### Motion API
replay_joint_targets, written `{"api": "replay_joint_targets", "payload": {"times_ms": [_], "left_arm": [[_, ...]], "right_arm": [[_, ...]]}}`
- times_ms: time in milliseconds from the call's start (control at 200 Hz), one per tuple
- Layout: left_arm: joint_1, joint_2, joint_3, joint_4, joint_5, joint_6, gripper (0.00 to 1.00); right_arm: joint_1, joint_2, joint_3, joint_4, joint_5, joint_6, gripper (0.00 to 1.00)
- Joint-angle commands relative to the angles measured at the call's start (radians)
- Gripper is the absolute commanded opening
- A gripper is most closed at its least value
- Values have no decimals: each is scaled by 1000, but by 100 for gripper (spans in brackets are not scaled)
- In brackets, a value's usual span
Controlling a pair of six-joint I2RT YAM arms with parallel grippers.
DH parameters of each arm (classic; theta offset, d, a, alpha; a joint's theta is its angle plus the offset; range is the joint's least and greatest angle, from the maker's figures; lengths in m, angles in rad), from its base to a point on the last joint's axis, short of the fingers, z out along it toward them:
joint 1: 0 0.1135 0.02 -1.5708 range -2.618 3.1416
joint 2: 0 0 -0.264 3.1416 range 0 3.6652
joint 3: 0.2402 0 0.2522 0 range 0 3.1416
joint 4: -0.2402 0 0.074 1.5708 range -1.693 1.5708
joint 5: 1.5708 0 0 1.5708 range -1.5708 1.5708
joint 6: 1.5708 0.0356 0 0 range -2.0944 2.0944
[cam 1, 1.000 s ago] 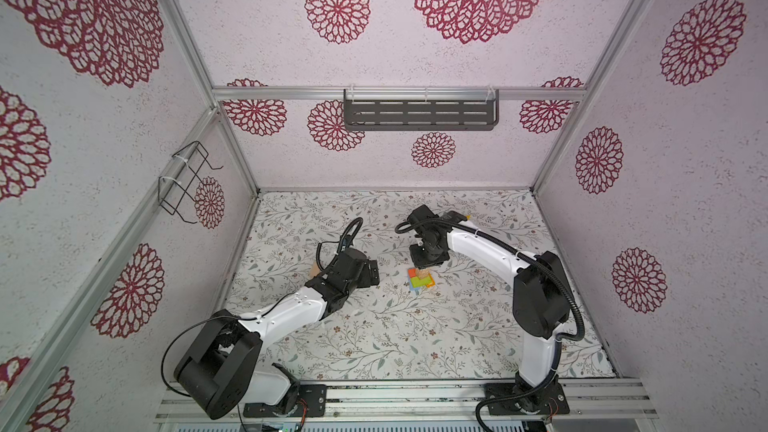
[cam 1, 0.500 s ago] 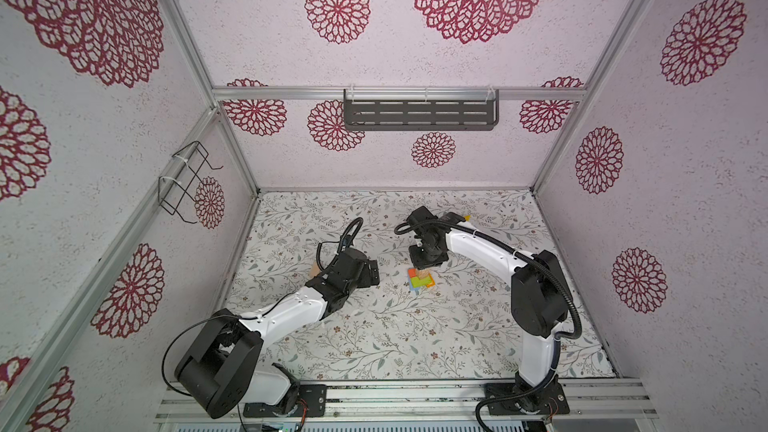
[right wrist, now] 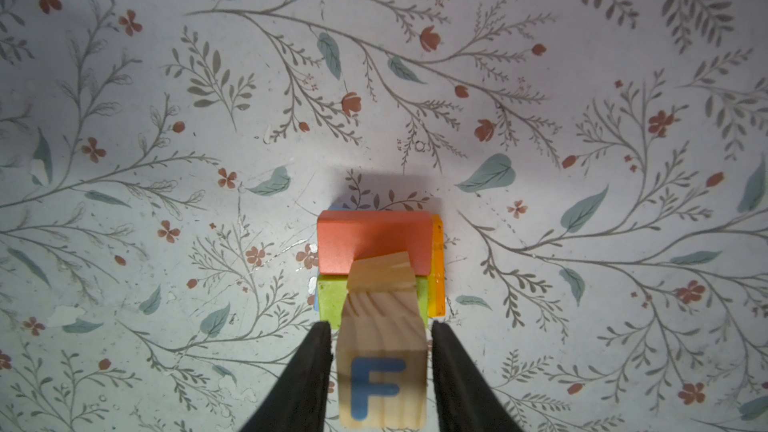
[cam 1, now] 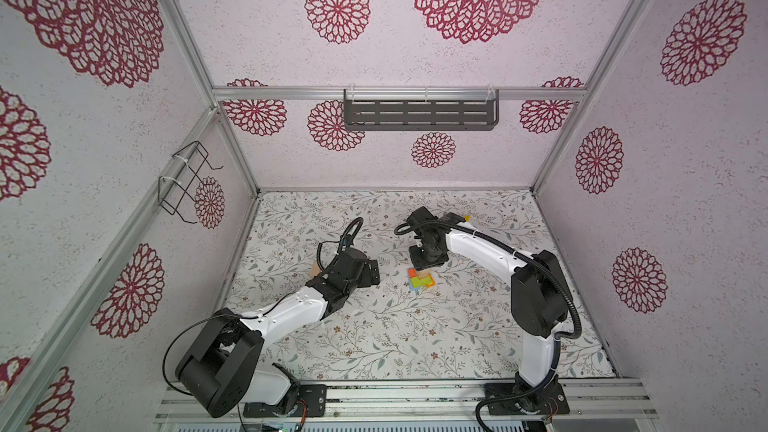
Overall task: Build the wood block tower
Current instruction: 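Lower the F cube onto the H cube and open the right gripper, then raise the right gripper off the stack while the left gripper moves over the wooden block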
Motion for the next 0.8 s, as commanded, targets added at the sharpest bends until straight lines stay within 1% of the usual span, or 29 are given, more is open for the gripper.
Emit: {"api": "replay_joint_targets", "payload": {"times_ms": [0,230,390,470,585,690,730,795], "left_arm": [[7,10,-6,17,4,-14,97],[14,-15,13,-52,-32,-30,97],[33,-30,60,-149,-7,-12,97],[45,-43,85,-211,-9,-9,97],[66,-84,120,-311,-10,-13,97],[100,-130,166,-426,-3,4,97],[124,-145,188,-468,18,17,97],[186,-161,217,-525,93,40,97]], "right_arm": [[-2,-5,-2,-8,10,1,53],[-3,-38,4,13,20,-15,64],[-2,-134,-25,71,40,-41,64],[-7,-210,-76,118,53,-46,66],[-23,-335,-175,196,55,-58,72],[-59,-465,-292,280,7,-74,73],[-79,-512,-341,315,-25,-76,74],[-119,-581,-425,378,-78,-76,75]]}}
